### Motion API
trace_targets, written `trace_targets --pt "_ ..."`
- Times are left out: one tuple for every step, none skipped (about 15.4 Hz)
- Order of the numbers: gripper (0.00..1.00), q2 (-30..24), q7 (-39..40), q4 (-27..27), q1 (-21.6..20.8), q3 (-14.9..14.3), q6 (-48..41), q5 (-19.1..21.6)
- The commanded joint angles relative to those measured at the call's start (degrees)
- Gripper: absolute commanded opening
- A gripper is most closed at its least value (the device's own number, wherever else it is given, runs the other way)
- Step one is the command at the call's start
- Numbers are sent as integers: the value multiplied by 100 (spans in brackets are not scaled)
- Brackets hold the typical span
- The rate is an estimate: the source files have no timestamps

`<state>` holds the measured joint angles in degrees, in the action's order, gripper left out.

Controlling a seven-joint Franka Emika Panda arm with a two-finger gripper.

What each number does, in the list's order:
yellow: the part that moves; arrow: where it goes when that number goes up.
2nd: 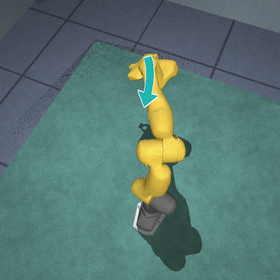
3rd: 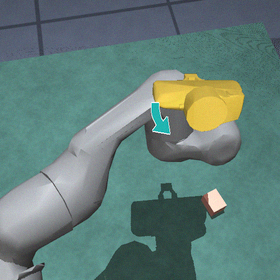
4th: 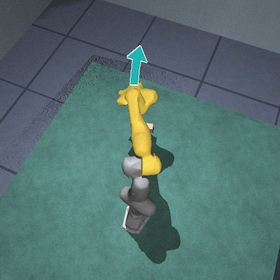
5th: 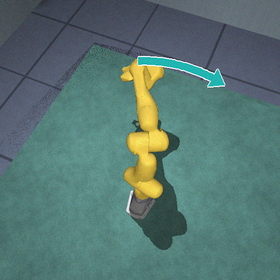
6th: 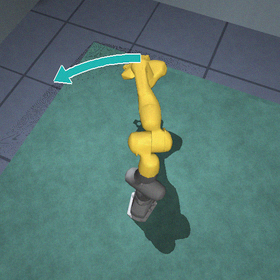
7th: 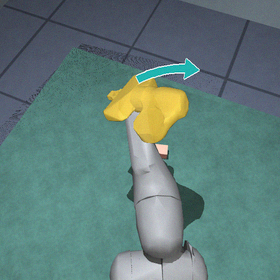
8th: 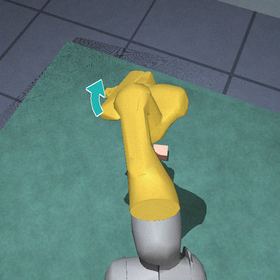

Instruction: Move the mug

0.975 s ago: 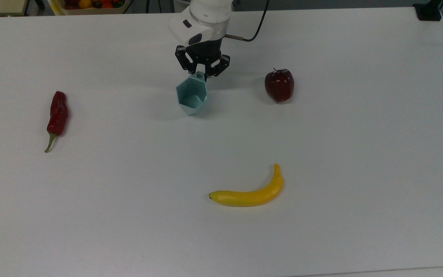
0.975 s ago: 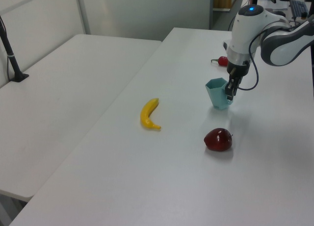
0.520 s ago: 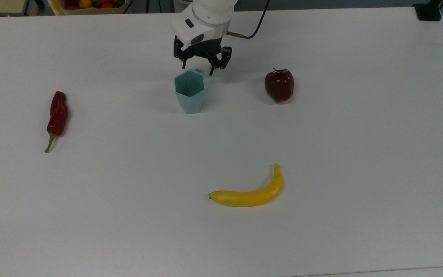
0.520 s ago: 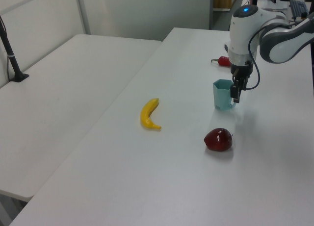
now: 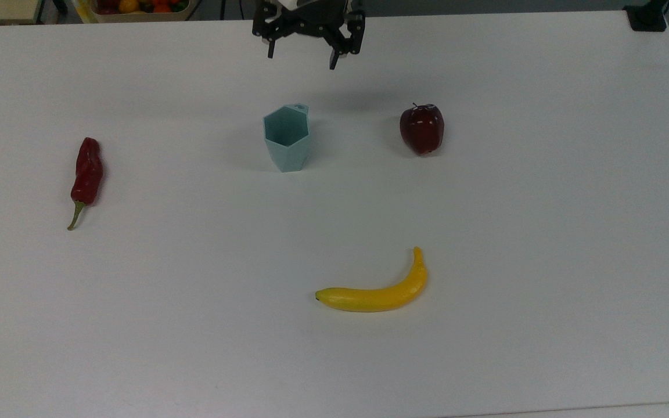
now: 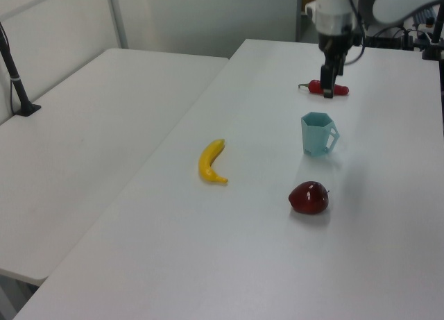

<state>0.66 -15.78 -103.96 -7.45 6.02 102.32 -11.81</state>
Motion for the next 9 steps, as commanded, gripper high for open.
trace_targets --pt "100 -22 618 814 155 -153 -842 546" --pt "100 -30 846 973 252 -153 -1097 678" --pt "100 -48 1005 1157 392 -162 -1335 828" --pt "100 -74 1007 1211 507 -162 -1372 855" --pt "100 -74 1007 1220 543 -162 -1372 856" --pt "100 -74 998 1220 552 -162 -1372 847" --pt "100 -74 989 1212 560 -162 -1381 838" --pt "100 -74 981 1212 560 -171 -1381 829" --pt "100 -74 963 1212 560 -171 -1372 820"
